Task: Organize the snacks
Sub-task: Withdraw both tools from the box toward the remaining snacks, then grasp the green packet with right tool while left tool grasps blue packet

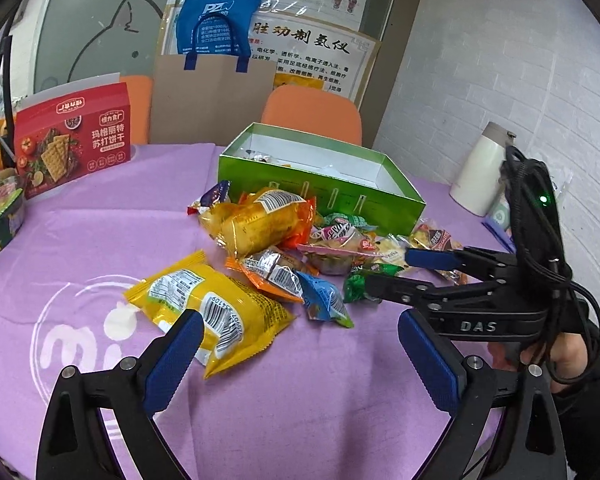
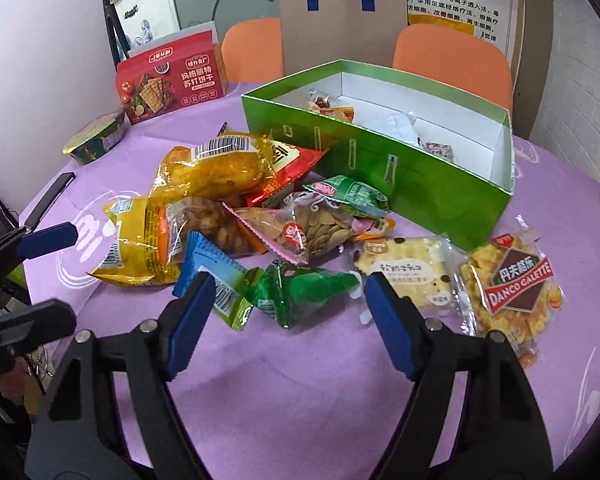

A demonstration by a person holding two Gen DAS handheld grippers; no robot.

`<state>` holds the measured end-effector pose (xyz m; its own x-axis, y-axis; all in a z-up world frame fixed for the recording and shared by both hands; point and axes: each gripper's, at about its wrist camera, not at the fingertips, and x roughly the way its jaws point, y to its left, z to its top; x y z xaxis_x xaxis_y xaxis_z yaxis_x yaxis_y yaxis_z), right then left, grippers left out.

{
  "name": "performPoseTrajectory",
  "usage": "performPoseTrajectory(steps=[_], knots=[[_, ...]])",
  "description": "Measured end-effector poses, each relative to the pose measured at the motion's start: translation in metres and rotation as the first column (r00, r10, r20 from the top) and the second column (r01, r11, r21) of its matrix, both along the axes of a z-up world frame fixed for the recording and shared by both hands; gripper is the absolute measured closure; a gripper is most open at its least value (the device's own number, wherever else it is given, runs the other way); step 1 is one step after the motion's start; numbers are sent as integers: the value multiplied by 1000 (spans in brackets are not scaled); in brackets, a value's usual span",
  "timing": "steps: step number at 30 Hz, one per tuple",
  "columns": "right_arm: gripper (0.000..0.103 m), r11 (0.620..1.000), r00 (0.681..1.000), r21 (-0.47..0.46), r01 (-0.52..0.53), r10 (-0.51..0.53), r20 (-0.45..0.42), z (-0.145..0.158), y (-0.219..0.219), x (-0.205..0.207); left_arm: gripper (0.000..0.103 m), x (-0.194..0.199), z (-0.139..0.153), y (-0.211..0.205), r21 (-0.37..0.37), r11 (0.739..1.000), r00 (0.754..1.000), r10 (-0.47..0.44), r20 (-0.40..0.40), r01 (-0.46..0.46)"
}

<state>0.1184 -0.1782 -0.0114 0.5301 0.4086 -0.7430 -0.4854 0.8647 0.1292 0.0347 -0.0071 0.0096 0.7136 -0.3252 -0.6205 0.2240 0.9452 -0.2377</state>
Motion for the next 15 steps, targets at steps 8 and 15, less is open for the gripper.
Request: performPoseTrajectory(steps=[8, 15], knots=[[63, 1000, 999, 4, -3, 3, -34, -6, -18, -8, 36, 17, -13, -16, -16, 997, 995, -74, -62, 73], [71, 1000, 998, -5, -11, 11, -58, -10, -50, -43, 42, 52, -35, -39, -1, 996, 985, -89, -151, 90]])
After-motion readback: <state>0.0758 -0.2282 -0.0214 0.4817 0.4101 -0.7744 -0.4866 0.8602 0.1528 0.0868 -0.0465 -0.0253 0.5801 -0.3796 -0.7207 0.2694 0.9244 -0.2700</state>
